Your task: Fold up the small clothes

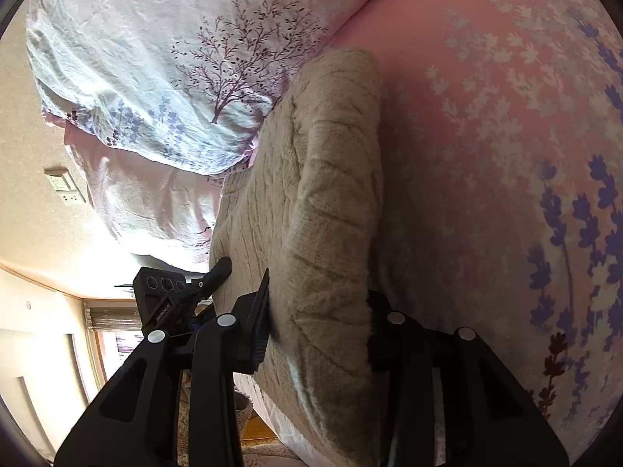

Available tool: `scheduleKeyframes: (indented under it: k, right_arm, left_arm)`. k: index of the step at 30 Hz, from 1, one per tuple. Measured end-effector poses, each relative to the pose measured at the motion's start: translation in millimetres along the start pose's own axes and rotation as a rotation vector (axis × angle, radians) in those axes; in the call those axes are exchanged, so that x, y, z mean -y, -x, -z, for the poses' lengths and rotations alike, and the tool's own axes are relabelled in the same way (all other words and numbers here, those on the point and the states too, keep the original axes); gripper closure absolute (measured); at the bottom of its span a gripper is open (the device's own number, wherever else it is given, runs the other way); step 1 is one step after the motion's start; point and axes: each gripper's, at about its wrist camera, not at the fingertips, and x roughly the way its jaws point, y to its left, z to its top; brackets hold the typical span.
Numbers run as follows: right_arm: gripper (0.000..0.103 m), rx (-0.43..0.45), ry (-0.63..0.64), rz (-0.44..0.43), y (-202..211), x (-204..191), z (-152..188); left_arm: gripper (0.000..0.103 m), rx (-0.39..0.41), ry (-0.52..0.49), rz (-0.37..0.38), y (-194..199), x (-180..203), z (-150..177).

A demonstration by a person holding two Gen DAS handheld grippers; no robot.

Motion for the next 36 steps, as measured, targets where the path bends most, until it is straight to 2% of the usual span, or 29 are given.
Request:
scheduleKeyframes:
  k: [3, 6, 13, 17, 19, 20, 21, 22, 25, 28, 29, 31, 32, 33, 34, 36]
  right_arm:
    - [0.067, -0.022, 0.027, -0.004, -11.3, -15.1, 1.5]
    - [0.067, -0.067, 0.061, 0.003, -36.1, -30.9, 5.7]
    - [0.068, -0.178, 0.185, 0.035, -104.7, -78.8, 15.0]
    - [0.068, -0.183, 0.250, 0.105, -125.6, -90.6, 18.7]
    - [0.067, -0.174, 0.203, 0.132, -131.6, -82.6, 17.4]
    - [0.064, -0.175, 0.183, 0.137, -132.9, -79.2, 17.5]
    - [0.059, -0.177, 0.177, 0.147, -133.5, -78.9, 17.5]
    - [0.059, -0.175, 0.182, 0.154, -132.0, -80.0, 17.9]
    - [0.056, -0.129, 0.181, 0.154, -115.5, -82.5, 14.5]
    - [0.056, -0.018, 0.159, 0.131, -88.3, -78.6, 3.2]
    - [0.056, 0.007, 0.156, 0.138, -85.1, -78.8, 0.4]
    - [0.056, -0.003, 0.156, 0.144, -88.7, -79.5, -3.5]
    - [0.061, -0.016, 0.168, 0.152, -91.6, -80.7, -3.3]
    - [0.086, -0.023, 0.198, 0.167, -95.3, -84.4, -1.7]
    - [0.091, -0.004, 0.237, 0.202, -98.3, -91.3, 1.1]
    - [0.092, 0.058, 0.309, 0.261, -96.1, -101.9, 8.3]
  left_arm:
    - [0.068, 0.019, 0.005, 0.027, 17.4, -5.9, 1.0]
    - [0.068, 0.047, 0.011, 0.016, 41.2, -17.3, 0.2]
    - [0.068, 0.102, 0.003, -0.068, 97.8, -50.6, -11.9]
    - [0.066, 0.106, 0.029, -0.130, 107.4, -77.4, -18.4]
    - [0.058, 0.101, 0.045, -0.163, 98.8, -86.1, -15.9]
    - [0.054, 0.111, 0.033, -0.184, 95.0, -84.8, -14.2]
    - [0.046, 0.120, 0.018, -0.220, 91.8, -81.9, -13.5]
    - [0.041, 0.128, 0.001, -0.258, 91.4, -78.9, -12.6]
    - [0.040, 0.155, -0.069, -0.337, 98.6, -64.8, -10.0]
    - [0.038, 0.244, -0.182, -0.433, 117.5, -43.0, -5.4]
    - [0.037, 0.271, -0.225, -0.446, 119.0, -31.9, -2.6]
    - [0.032, 0.303, -0.316, -0.448, 123.1, -12.7, 7.2]
    - [0.031, 0.302, -0.361, -0.448, 121.4, -3.9, 12.6]
    - [0.031, 0.290, -0.401, -0.448, 116.1, 4.5, 17.2]
    - [0.031, 0.269, -0.434, -0.445, 109.9, 11.0, 21.9]
    - [0.031, 0.231, -0.472, -0.429, 97.5, 19.9, 29.2]
